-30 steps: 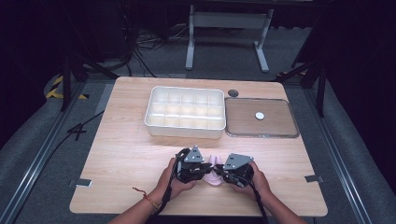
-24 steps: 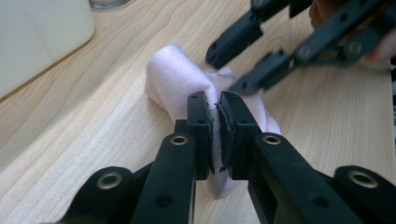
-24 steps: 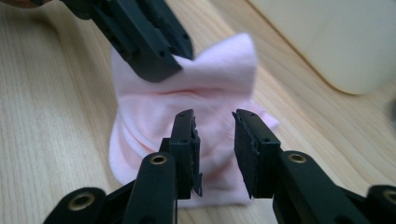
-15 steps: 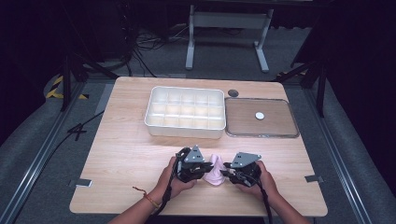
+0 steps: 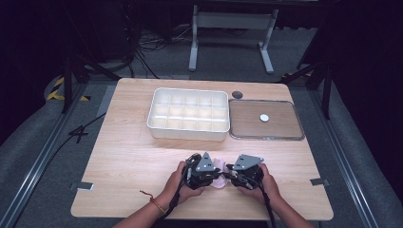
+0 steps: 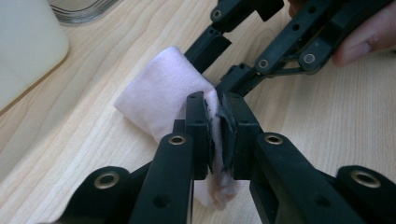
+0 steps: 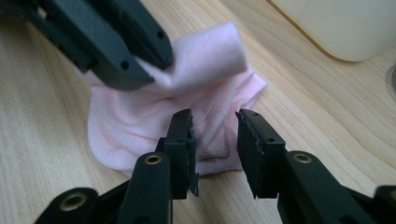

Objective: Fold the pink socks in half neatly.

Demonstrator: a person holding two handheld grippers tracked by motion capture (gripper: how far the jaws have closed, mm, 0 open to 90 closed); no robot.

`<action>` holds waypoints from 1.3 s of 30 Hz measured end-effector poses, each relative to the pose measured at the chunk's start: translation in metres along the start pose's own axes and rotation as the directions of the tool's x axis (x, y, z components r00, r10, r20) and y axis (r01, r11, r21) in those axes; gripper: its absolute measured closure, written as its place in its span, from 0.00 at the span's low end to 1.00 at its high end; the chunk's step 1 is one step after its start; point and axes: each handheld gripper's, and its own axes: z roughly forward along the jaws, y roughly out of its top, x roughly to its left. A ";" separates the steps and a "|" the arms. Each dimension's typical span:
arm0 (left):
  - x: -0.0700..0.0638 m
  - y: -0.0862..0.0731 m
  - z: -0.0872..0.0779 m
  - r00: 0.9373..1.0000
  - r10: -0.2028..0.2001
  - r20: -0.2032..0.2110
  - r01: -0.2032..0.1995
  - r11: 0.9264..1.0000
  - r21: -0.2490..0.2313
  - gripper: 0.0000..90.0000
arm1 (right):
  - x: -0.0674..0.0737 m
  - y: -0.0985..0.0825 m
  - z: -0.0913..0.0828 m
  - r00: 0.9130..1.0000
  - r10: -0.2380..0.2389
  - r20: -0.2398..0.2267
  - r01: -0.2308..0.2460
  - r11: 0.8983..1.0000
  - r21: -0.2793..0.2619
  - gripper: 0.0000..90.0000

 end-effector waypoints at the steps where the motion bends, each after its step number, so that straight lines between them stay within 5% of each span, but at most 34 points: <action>1: -0.001 0.000 0.001 1.000 0.000 -0.004 0.000 1.000 0.004 0.91 | 0.000 0.000 0.000 1.000 0.003 0.001 -0.003 1.000 -0.001 0.73; 10: 0.002 -0.005 0.006 1.000 -0.008 -0.010 0.008 1.000 0.013 0.91 | -0.008 -0.004 -0.011 0.999 0.028 -0.023 -0.028 0.999 -0.040 0.74; 14: 0.000 -0.004 0.007 1.000 0.002 -0.023 -0.002 1.000 0.024 0.90 | -0.012 0.001 -0.029 0.999 0.037 -0.040 -0.042 0.990 -0.133 0.85; 19: -0.002 -0.004 0.008 0.999 0.010 -0.031 -0.009 1.000 0.029 0.90 | -0.006 0.013 -0.032 0.998 0.012 -0.056 -0.023 0.981 -0.193 0.90; 33: -0.002 -0.004 0.006 1.000 0.024 -0.015 -0.024 1.000 0.016 0.86 | -0.001 0.019 -0.005 1.000 0.004 -0.028 -0.007 0.993 -0.115 0.89; 39: -0.006 -0.004 -0.006 0.999 0.037 0.015 -0.037 0.999 -0.015 0.74 | -0.011 0.008 0.002 0.995 0.072 -0.064 -0.078 0.993 -0.084 0.90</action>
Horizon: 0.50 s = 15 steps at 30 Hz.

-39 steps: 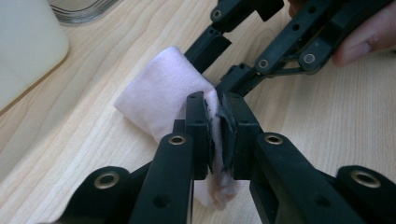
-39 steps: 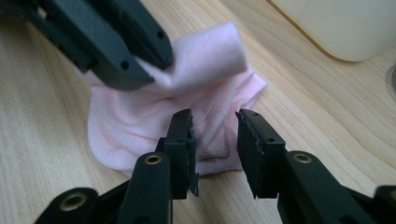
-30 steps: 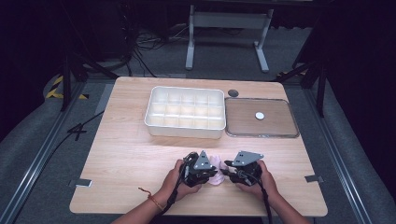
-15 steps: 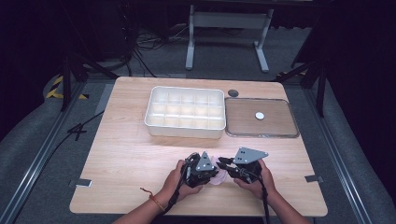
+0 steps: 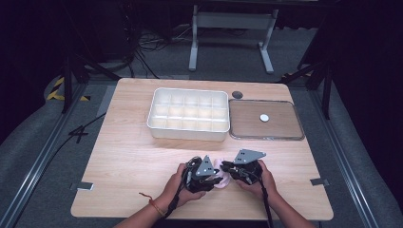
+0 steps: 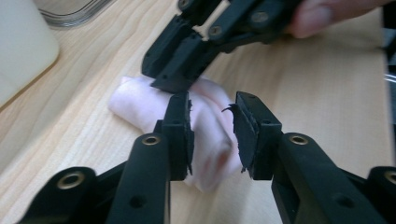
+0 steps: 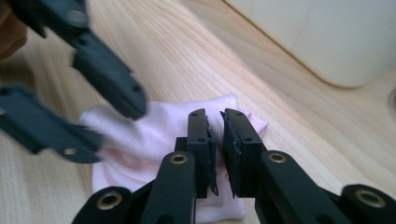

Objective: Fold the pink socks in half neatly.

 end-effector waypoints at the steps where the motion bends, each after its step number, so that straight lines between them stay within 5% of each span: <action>1: -0.002 -0.001 -0.004 1.000 -0.012 0.026 0.012 1.000 -0.011 0.72 | -0.002 -0.001 0.000 1.000 0.023 -0.008 -0.023 1.000 -0.004 0.90; 4: -0.004 -0.004 -0.008 0.999 -0.003 0.049 0.004 1.000 -0.001 0.71 | -0.005 -0.003 -0.001 0.999 0.034 -0.018 -0.034 0.999 0.000 0.91; 15: -0.012 -0.007 0.008 0.995 0.080 0.054 -0.084 0.993 0.078 0.96 | -0.004 -0.006 -0.002 1.000 0.013 -0.002 -0.013 1.000 -0.001 0.91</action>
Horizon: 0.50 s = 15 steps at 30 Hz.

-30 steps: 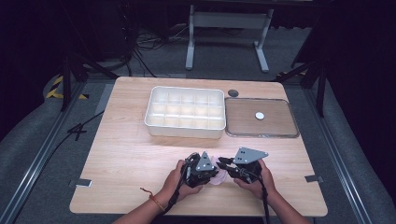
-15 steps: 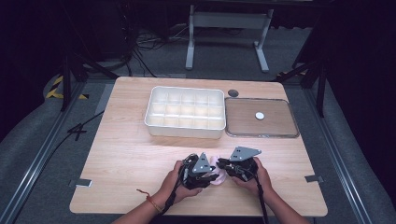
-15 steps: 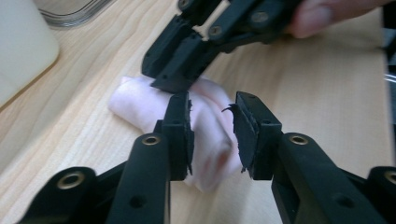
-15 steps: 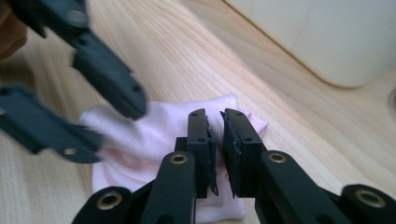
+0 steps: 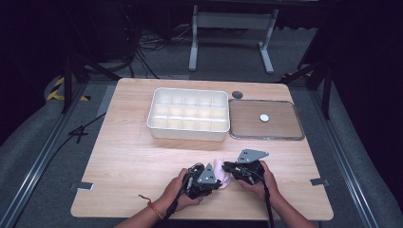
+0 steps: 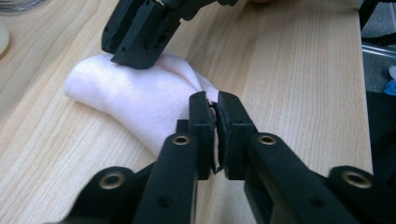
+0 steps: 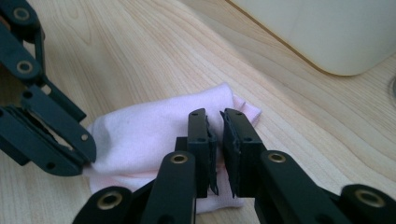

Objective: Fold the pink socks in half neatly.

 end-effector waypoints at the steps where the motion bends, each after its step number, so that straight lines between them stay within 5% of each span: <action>1: 0.000 0.000 0.001 1.000 0.003 0.002 -0.003 1.000 0.006 0.97 | 0.000 0.000 0.000 1.000 -0.002 0.002 0.002 1.000 -0.001 0.91; 7: -0.001 -0.003 0.011 1.000 -0.014 0.017 0.014 1.000 0.027 1.00 | 0.000 0.000 -0.004 1.000 -0.012 0.021 0.012 1.000 0.009 0.90; 9: -0.001 -0.002 0.009 1.000 0.008 0.030 -0.009 0.999 0.032 1.00 | -0.002 -0.001 -0.004 1.000 -0.010 0.022 0.010 1.000 0.007 0.90; 12: -0.002 0.002 -0.003 0.999 0.008 0.048 -0.007 1.000 -0.024 1.00 | -0.001 -0.002 -0.004 1.000 -0.018 0.022 0.018 1.000 0.009 0.91; 15: 0.001 0.005 -0.015 1.000 0.006 0.019 -0.005 0.997 -0.073 0.99 | -0.001 -0.002 -0.003 0.999 -0.028 0.022 0.028 1.000 0.011 0.91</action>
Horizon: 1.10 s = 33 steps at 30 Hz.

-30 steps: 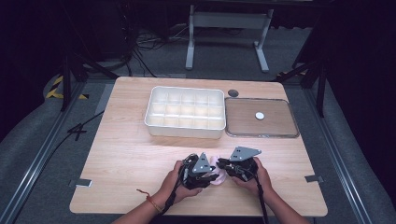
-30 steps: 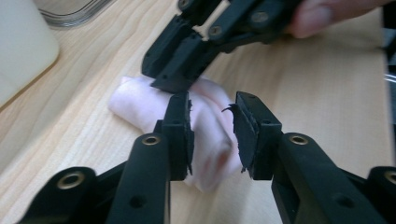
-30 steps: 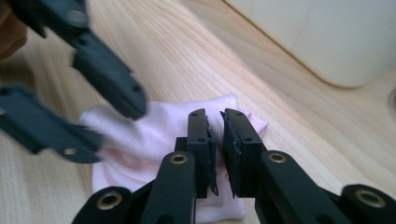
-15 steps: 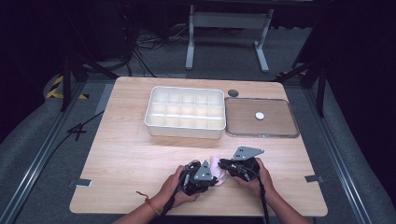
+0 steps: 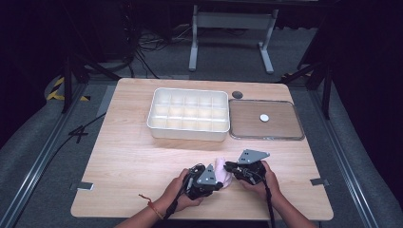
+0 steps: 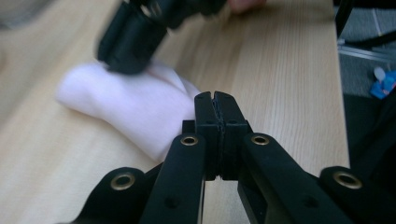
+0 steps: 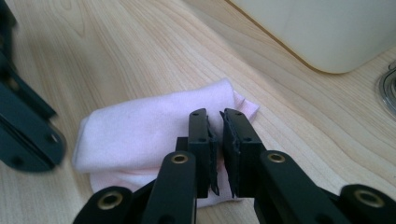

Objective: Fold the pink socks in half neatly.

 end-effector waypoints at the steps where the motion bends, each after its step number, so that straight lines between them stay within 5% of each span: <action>1: 0.004 0.001 -0.005 1.000 -0.007 -0.023 0.007 1.000 -0.019 0.99 | 0.000 0.000 0.000 1.000 -0.005 -0.003 0.005 1.000 0.001 0.91; 5: 0.020 -0.004 -0.003 0.994 -0.072 -0.085 0.067 0.996 -0.067 0.94 | -0.002 0.000 0.000 1.000 -0.017 -0.016 0.017 1.000 -0.004 0.91; 11: 0.018 -0.010 0.017 0.998 -0.025 -0.055 0.024 1.000 -0.010 0.92 | -0.004 0.000 0.001 0.999 -0.022 -0.031 0.022 1.000 -0.005 0.92; 15: 0.019 -0.014 0.020 0.998 -0.054 -0.043 0.053 0.998 -0.025 0.93 | -0.004 0.000 0.001 0.999 -0.023 -0.033 0.023 1.000 -0.005 0.92; 18: 0.018 -0.014 0.021 0.998 -0.040 -0.050 0.039 0.999 -0.024 0.93 | -0.004 0.001 0.001 0.999 -0.028 -0.030 0.027 1.000 -0.002 0.91; 29: 0.015 -0.013 0.022 0.998 -0.022 -0.060 0.021 1.000 -0.009 0.93 | -0.009 0.005 -0.005 0.998 -0.035 0.057 0.034 0.999 0.025 0.94; 33: 0.015 -0.012 0.022 0.998 -0.022 -0.064 0.021 1.000 -0.008 0.93 | -0.004 0.012 -0.014 0.999 -0.029 0.034 0.031 0.998 -0.060 0.95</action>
